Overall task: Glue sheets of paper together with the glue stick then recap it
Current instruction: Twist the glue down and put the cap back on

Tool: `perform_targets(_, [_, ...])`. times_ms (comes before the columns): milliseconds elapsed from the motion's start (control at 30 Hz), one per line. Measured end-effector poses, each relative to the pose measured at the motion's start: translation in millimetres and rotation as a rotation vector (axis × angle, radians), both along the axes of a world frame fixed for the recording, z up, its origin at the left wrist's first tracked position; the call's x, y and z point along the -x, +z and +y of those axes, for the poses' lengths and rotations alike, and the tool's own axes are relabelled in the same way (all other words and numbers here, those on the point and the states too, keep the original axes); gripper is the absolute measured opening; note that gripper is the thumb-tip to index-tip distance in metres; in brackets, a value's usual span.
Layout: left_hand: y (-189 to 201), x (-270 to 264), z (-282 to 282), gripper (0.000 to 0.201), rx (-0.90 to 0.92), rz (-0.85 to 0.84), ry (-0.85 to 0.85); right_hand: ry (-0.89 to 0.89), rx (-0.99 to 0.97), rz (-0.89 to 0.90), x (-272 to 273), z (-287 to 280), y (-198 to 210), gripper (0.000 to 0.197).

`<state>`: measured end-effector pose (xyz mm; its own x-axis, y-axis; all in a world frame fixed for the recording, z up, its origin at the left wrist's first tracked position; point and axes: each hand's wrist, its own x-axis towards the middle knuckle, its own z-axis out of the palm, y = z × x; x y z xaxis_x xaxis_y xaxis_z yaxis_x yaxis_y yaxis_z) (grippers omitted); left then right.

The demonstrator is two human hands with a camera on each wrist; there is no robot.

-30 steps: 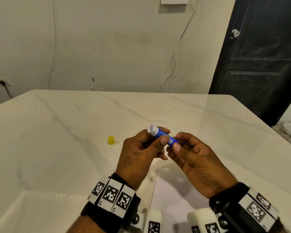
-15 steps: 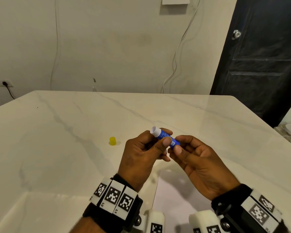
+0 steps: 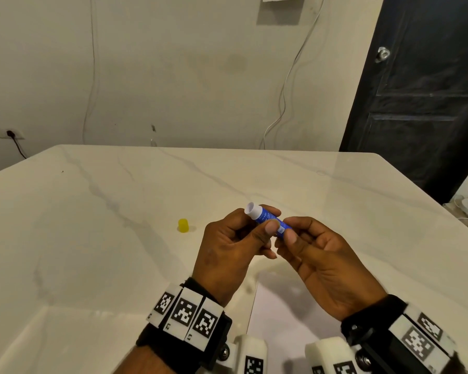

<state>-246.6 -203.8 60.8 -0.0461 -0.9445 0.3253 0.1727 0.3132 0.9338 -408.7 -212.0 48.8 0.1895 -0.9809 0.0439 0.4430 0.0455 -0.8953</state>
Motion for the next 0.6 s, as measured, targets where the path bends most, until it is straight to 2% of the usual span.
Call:
perform_targets(133, [-0.2, -0.9, -0.3, 0.034, 0.003, -0.017, 0.017, 0.006, -0.022, -0.015, -0.4, 0.3, 1.6, 0.032])
perform_targets(233, [-0.3, -0.4, 0.7, 0.030, 0.008, -0.004, 0.003, 0.031, -0.068, 0.046, -2.2, 2.4, 3.5, 0.042])
perform_targets(333, [-0.8, -0.9, 0.3, 0.028, 0.012, -0.010, -0.003, 0.028, -0.095, 0.054, -3.1, 4.0, 3.3, 0.039])
perform_targets(400, [-0.7, -0.9, 0.2, 0.029, 0.014, -0.019, -0.001, 0.017, -0.065, 0.025, -2.6, 3.4, 2.2, 0.037])
perform_targets(533, [-0.4, -1.0, -0.8, 0.032, 0.009, -0.016, 0.015, 0.020, 0.011, -0.011, 0.6, -0.4, -2.2, 0.046])
perform_targets(600, [0.1, -1.2, -1.4, 0.033, 0.010, -0.011, 0.020, 0.027, 0.010, -0.015, 1.9, -1.3, -2.8, 0.038])
